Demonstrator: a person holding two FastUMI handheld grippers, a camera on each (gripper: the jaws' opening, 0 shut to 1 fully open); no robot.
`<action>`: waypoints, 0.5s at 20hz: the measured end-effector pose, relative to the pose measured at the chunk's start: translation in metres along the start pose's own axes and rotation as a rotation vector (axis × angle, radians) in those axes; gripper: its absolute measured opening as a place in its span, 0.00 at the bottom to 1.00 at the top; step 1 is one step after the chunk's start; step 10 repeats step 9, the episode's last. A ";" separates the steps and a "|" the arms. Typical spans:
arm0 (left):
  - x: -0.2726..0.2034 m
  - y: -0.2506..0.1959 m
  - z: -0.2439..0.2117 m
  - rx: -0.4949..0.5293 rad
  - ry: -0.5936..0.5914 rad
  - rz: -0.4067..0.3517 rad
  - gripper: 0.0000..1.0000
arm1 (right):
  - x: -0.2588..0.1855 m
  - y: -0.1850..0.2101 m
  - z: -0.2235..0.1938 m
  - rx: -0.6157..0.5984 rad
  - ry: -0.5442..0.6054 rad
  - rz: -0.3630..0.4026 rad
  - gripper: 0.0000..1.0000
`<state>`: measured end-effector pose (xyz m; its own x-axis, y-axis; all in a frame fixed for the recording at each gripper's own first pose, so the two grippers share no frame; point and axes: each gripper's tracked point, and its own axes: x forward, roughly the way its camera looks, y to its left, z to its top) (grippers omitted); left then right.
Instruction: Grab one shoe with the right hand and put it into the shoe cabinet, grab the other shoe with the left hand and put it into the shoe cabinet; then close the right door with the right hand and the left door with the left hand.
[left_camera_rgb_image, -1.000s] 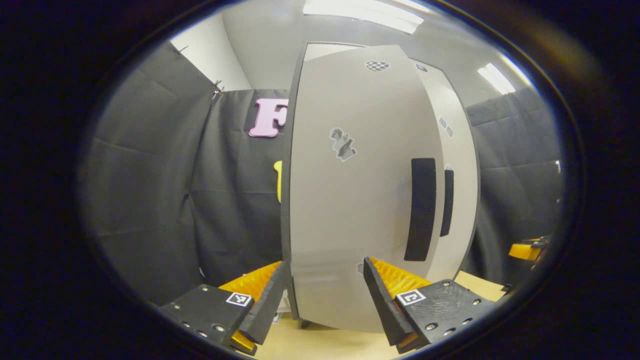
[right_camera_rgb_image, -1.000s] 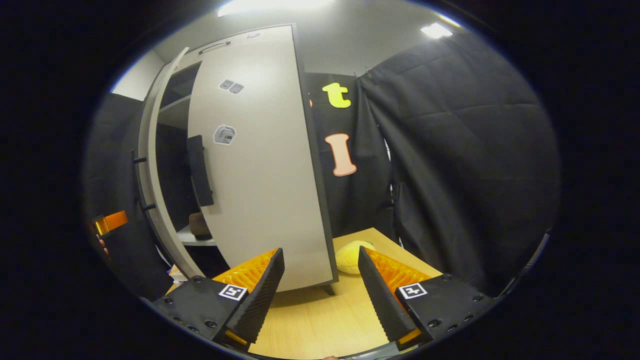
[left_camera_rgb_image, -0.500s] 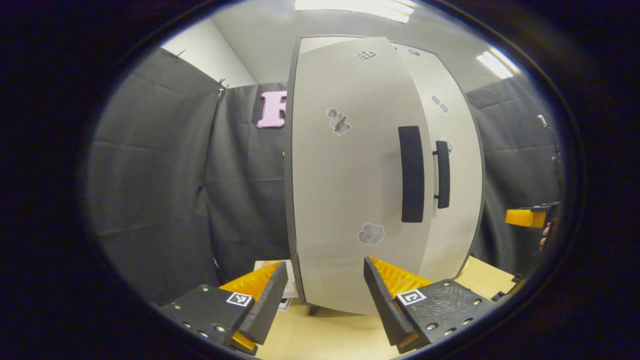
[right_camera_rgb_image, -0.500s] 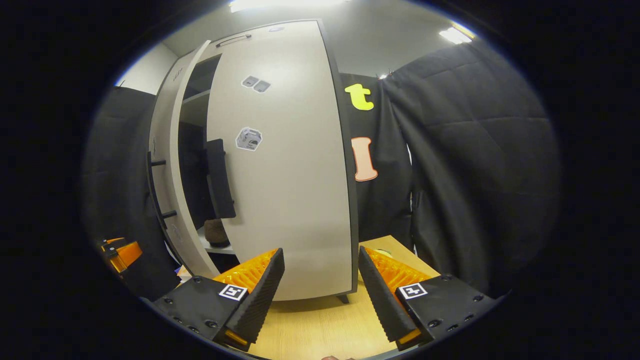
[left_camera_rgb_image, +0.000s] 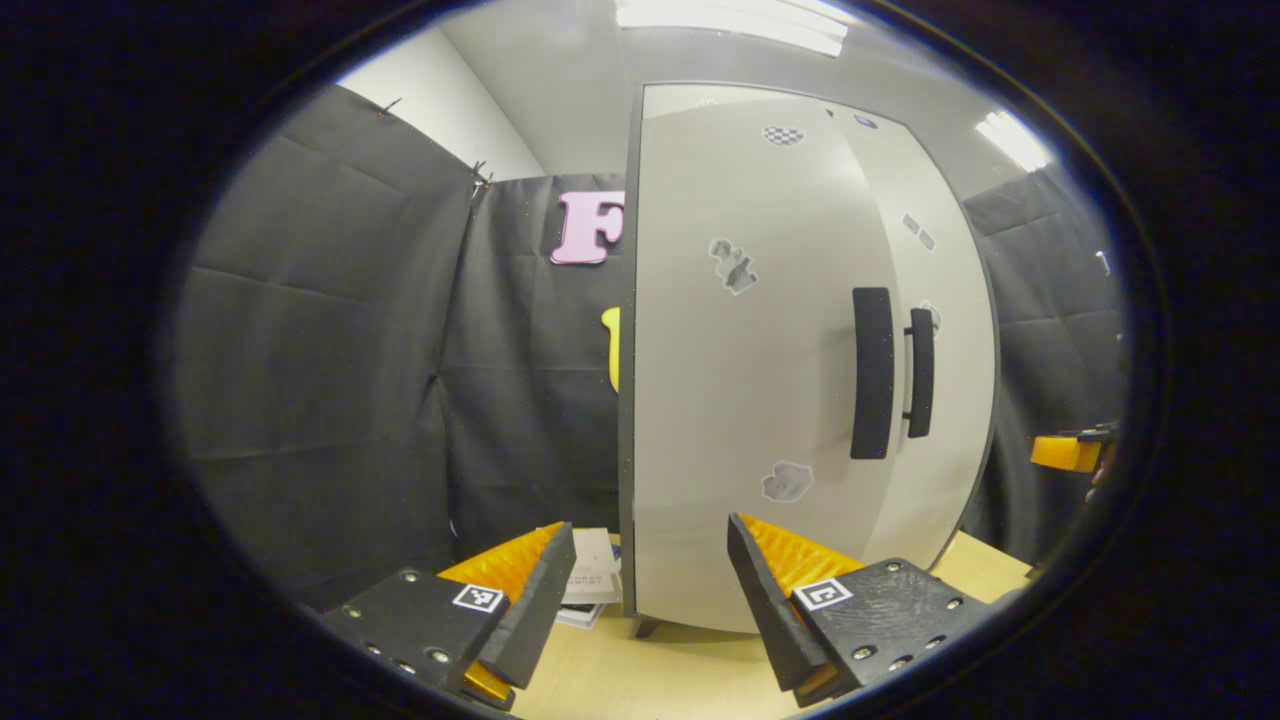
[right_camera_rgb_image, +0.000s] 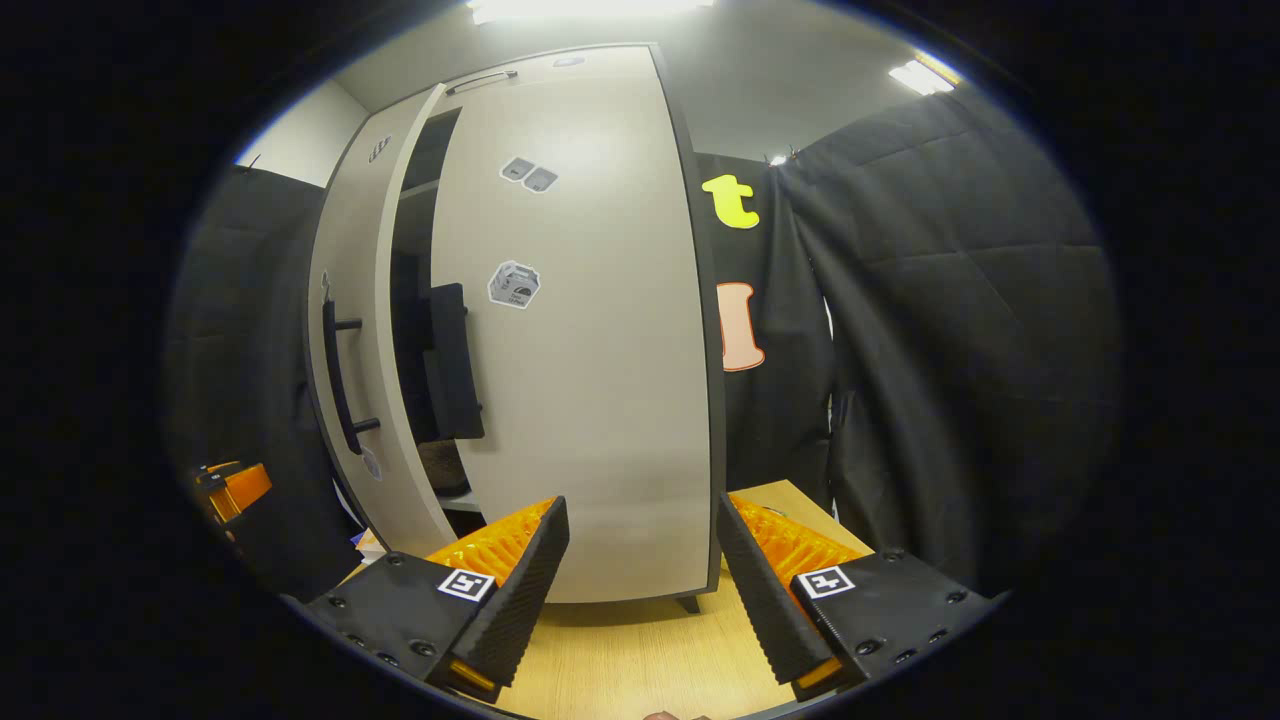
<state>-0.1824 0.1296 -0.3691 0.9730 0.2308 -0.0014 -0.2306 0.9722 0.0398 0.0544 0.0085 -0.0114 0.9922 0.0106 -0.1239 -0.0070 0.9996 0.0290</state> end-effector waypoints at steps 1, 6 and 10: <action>0.000 0.002 0.003 0.010 -0.008 0.003 0.95 | -0.001 -0.001 -0.001 -0.003 0.002 -0.001 0.94; -0.003 0.002 0.000 -0.013 -0.007 -0.010 0.88 | 0.000 -0.005 0.000 0.004 -0.008 -0.002 0.94; -0.002 0.008 -0.008 -0.046 0.016 0.027 0.88 | 0.001 -0.009 -0.001 0.006 -0.006 -0.008 0.94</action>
